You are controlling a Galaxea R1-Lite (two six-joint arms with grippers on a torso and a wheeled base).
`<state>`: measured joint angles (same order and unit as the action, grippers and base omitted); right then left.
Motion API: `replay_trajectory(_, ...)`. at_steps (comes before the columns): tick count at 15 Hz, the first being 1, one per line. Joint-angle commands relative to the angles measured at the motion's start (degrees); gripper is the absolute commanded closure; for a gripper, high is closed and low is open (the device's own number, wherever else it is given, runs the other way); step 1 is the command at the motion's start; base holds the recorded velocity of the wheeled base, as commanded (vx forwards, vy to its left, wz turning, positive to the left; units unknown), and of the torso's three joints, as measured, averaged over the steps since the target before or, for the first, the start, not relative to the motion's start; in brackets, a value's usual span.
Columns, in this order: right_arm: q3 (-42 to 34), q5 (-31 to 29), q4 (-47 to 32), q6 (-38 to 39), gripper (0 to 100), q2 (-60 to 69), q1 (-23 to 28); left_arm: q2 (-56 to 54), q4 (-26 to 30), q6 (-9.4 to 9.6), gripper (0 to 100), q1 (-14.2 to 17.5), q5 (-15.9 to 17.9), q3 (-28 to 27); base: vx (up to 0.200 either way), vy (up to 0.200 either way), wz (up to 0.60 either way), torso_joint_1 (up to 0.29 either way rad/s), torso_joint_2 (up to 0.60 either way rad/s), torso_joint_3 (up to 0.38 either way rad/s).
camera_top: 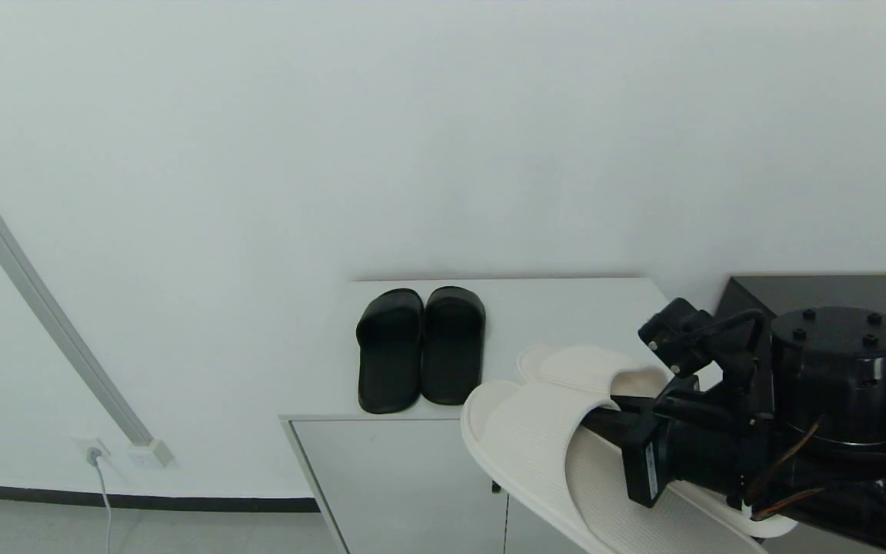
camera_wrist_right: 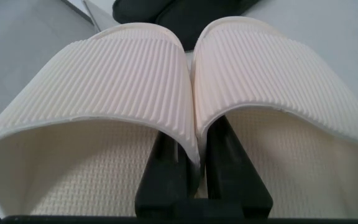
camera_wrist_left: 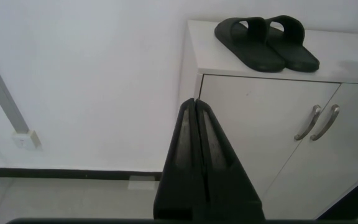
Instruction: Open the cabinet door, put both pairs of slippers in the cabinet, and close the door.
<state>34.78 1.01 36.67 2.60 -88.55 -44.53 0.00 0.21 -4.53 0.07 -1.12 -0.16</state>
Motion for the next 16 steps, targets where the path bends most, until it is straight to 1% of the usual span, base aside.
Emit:
replay_trajectory(1,-0.9,0.2,0.0,0.0,100,1.5,-0.5,0.1,0.1,-0.04,100,0.0,0.0,0.0,0.0,0.0,0.0,0.0,0.0,0.0)
replay_trajectory(10,-1.1,0.2,0.3,0.3,100,0.7,-0.6,0.1,0.1,-0.04,100,0.0,0.0,0.0,0.0,0.0,0.0,0.0,0.0,0.0)
replay_trajectory(16,-2.2,0.2,0.3,0.3,100,0.7,-0.6,0.1,0.1,-0.04,100,0.0,0.0,0.0,-0.2,0.0,0.0,0.003,0.0,0.005)
